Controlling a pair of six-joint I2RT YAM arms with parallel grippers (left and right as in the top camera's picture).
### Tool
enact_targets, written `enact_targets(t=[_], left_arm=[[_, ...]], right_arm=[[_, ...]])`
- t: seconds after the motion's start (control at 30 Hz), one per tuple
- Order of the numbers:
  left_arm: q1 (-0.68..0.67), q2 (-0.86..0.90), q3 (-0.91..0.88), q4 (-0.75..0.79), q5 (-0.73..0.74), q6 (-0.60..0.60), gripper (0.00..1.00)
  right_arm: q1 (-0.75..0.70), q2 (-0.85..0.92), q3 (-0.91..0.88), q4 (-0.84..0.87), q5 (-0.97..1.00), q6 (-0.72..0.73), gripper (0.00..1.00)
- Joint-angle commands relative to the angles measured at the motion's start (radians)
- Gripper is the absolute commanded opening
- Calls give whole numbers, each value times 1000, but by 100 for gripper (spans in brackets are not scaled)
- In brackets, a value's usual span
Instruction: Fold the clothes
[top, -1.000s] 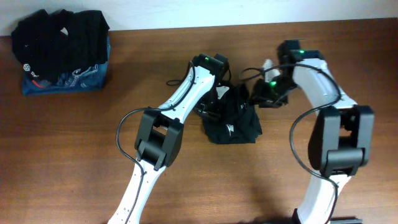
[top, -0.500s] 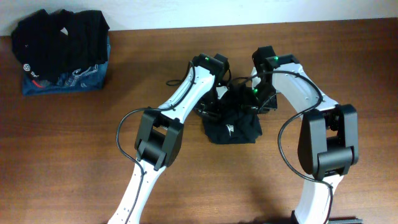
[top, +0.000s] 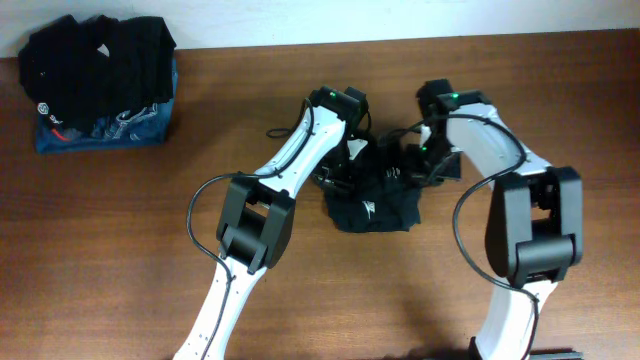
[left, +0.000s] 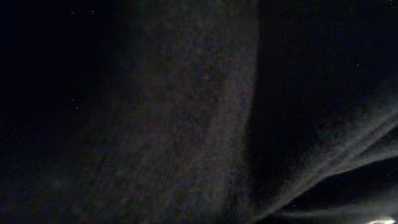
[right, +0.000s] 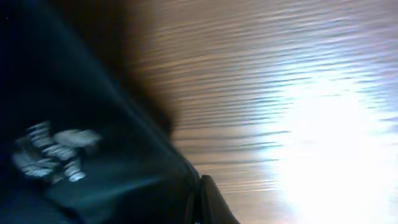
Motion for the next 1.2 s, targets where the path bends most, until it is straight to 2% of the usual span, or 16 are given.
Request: enact_targets(t=[0.0, 0.2, 0.27, 0.4, 0.43, 0.47, 0.5, 0.53, 0.7, 0.8, 0.87, 0.93, 1.03, 1.17], left_arm=[[4, 37, -5, -8, -51, 19, 28], [13, 37, -5, -19, -55, 19, 29], [17, 37, -5, -21, -58, 19, 29], [20, 37, -5, -35, -63, 19, 29], [21, 37, -5, -37, -63, 19, 28], [22, 37, -4, -39, -63, 19, 28], [21, 37, 3, -41, -63, 19, 28], [21, 35, 14, -47, -62, 19, 28], [18, 5, 148, -134, -103, 20, 28], [18, -17, 205, -205, -126, 19, 33], [18, -34, 209, -208, -108, 19, 34], [13, -44, 209, -208, -29, 19, 35], [4, -44, 209, -208, -1, 19, 34], [-24, -47, 209, -208, 0, 45, 34]], right_arm=[[-81, 7, -6, -8, 53, 13, 4], [-140, 7, -6, -8, 53, 12, 4], [-140, 7, -6, -11, 53, 4, 7], [-140, 7, -6, -12, 53, 1, 38], [-140, 7, -5, -16, 53, 1, 50], [-140, 7, -3, -23, 53, -3, 72], [-140, 7, 4, -37, 53, -18, 84], [-140, 6, 14, -51, 53, -24, 86], [-139, -10, 125, -167, 47, -25, 86], [-138, -24, 164, -210, -13, -31, 87], [-137, -27, 171, -222, -114, -77, 86], [-129, -27, 164, -231, -259, -140, 86], [-105, -27, 163, -224, -301, -158, 85], [-65, -27, 163, -142, -301, -156, 62]])
